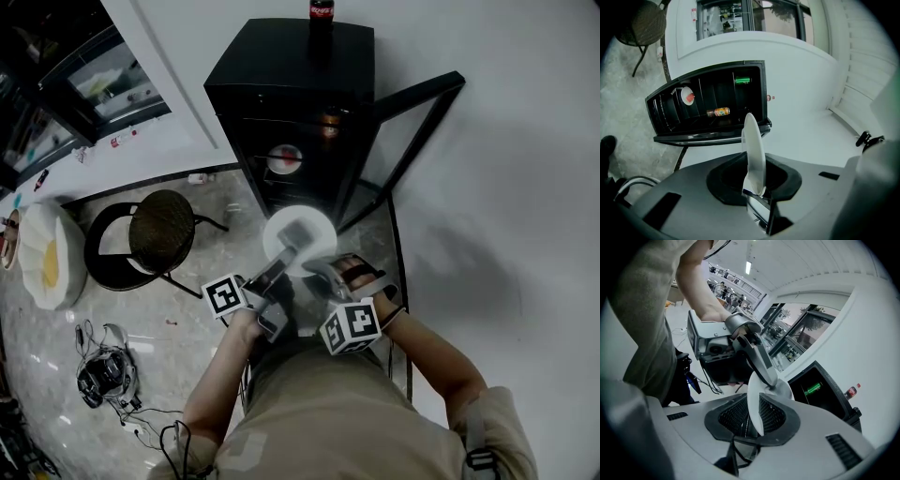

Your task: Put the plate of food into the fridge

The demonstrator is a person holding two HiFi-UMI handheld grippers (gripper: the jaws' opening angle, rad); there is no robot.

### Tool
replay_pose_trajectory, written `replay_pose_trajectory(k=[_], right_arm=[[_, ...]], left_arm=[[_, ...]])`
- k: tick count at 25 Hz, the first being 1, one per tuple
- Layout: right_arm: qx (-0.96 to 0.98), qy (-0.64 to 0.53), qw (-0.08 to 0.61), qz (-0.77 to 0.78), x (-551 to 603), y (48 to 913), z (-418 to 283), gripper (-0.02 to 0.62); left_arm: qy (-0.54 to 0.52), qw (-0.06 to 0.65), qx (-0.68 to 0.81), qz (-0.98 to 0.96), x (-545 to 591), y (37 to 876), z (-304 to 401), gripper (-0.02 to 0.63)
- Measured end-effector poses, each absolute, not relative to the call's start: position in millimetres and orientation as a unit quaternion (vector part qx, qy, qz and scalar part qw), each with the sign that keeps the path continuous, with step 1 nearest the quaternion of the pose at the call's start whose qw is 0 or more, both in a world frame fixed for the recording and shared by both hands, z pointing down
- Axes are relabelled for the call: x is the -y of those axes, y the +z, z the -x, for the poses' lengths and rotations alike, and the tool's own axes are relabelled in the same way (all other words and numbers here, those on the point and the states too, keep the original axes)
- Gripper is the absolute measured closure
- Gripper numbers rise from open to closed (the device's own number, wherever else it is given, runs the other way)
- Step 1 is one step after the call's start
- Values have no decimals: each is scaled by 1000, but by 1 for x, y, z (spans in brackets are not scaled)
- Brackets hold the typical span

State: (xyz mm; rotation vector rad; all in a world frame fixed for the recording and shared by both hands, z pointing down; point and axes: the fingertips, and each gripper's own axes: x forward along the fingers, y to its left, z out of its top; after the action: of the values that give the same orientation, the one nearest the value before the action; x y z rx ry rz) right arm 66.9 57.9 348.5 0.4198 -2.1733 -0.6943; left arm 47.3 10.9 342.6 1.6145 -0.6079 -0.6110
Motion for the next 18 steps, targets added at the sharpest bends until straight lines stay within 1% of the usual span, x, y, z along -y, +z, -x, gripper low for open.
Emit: replay_pose_trajectory(k=[8, 18], right_arm=[[862, -251, 413, -156, -76, 366, -68, 526], [866, -228, 420, -146, -76, 389, -55, 523]], left_arm=[[-245, 618, 258, -701, -27, 361, -51, 540], [-226, 631, 261, -694, -28, 386, -38, 540]])
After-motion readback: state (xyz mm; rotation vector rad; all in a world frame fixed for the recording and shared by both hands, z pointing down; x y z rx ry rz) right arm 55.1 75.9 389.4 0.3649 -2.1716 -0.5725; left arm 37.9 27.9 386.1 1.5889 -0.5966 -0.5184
